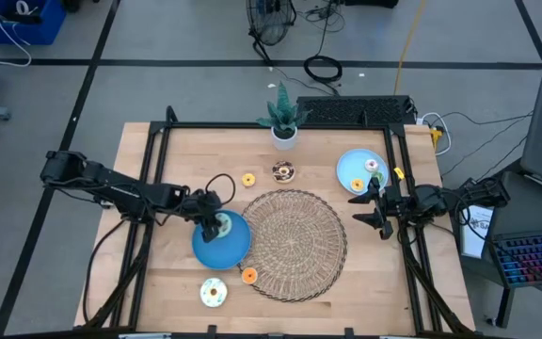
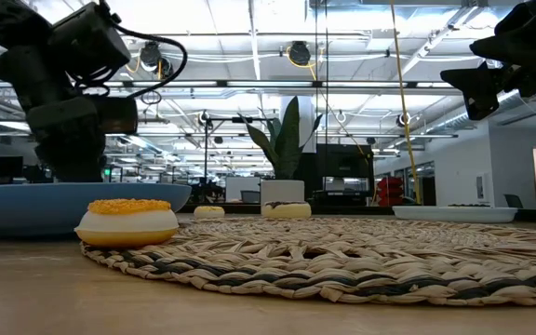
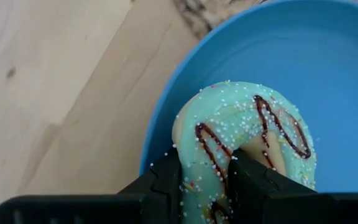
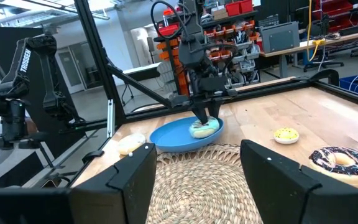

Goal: Pick & Place donuts
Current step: Put the large light blue donut on the blue plate

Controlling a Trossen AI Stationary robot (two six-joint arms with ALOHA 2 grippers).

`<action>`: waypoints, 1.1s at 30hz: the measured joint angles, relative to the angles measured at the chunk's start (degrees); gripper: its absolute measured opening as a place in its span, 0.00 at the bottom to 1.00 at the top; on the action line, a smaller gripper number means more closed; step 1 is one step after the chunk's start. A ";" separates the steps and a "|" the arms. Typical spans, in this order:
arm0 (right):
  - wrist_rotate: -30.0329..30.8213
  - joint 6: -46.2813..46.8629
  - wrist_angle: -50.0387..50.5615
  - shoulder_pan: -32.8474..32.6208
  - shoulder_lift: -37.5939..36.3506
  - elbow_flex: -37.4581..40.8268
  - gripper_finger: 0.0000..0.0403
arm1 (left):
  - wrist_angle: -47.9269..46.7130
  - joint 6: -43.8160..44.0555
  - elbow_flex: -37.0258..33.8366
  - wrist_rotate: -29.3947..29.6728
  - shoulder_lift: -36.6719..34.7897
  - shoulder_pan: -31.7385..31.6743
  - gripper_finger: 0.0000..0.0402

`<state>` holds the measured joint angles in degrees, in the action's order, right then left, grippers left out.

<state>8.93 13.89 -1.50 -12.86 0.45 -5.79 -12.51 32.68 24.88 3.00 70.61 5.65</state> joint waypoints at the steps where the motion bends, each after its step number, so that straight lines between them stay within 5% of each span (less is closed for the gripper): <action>1: 0.00 0.00 0.00 0.01 -0.01 0.01 0.54 | -0.62 0.71 0.00 0.00 0.00 0.00 0.26; 9: 0.00 0.00 0.00 0.02 0.00 0.01 0.54 | -0.97 2.06 0.00 0.52 0.00 0.00 0.29; 22: 0.00 0.01 0.00 0.02 -0.01 0.00 0.54 | -0.82 0.17 0.00 -0.39 -0.04 0.01 0.59; 33: -0.02 0.00 0.00 0.00 -0.02 0.01 0.54 | -0.89 -0.63 0.00 -0.61 -0.20 0.01 0.61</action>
<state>8.91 13.89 -1.50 -12.86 0.43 -5.78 -13.39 32.04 24.88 2.39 70.41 5.66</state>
